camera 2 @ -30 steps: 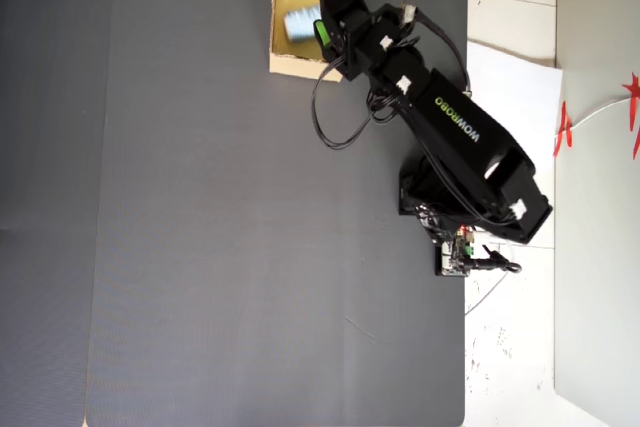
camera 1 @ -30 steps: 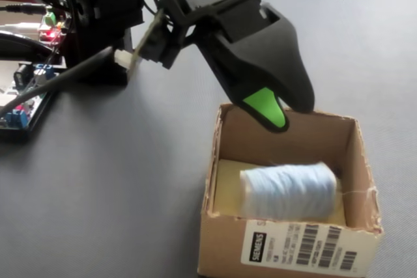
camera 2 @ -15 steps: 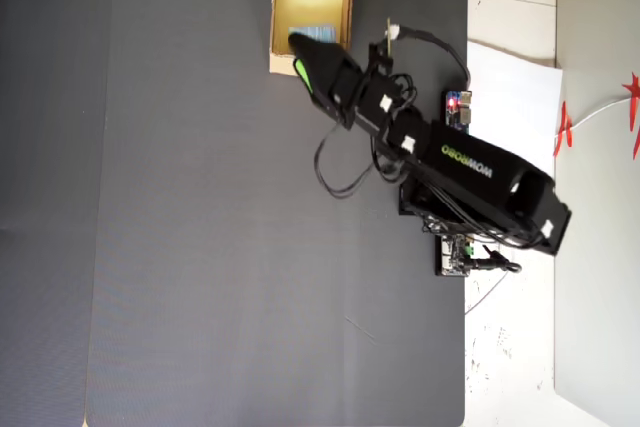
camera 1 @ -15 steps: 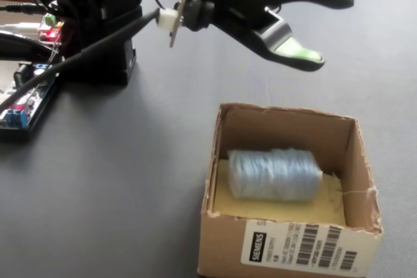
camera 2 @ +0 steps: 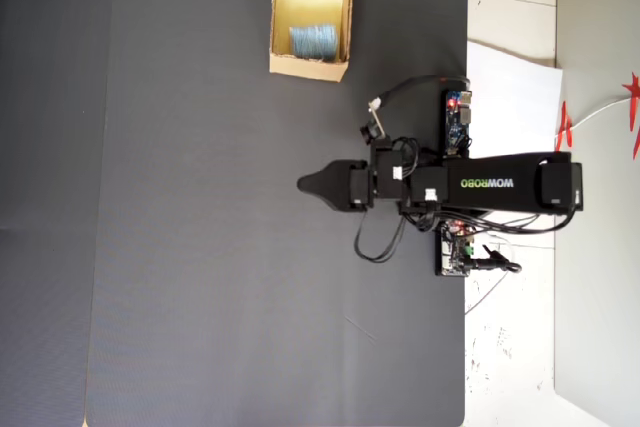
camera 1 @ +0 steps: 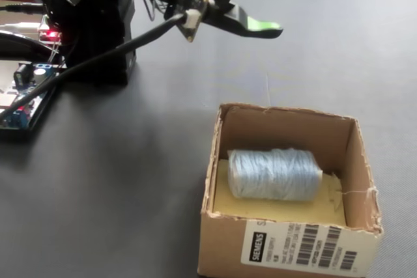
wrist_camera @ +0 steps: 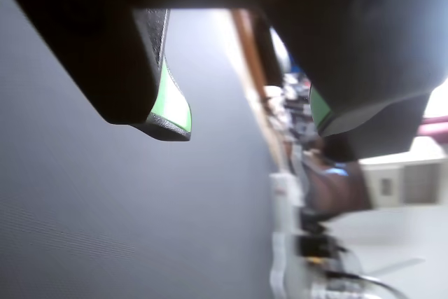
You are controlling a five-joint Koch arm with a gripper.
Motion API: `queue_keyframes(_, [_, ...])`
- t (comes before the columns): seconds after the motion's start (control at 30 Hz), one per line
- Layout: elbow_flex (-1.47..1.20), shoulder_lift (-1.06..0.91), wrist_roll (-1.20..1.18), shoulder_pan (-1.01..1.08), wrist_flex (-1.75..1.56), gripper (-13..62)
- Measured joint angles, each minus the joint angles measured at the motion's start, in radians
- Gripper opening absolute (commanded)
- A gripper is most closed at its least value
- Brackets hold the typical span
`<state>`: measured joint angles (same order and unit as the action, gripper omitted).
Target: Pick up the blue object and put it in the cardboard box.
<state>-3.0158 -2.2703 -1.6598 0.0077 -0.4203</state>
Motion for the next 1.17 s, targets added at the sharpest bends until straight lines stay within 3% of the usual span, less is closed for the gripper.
queue_keyframes(0.17, [-0.064, -0.009, -0.002, -0.048, 0.002, 34.4])
queue_keyframes(0.5, [-0.064, -0.009, -0.002, -0.057, 0.325, 34.2])
queue_keyframes(1.17, [-0.064, -0.009, -0.006, -0.052, 0.351, 34.0])
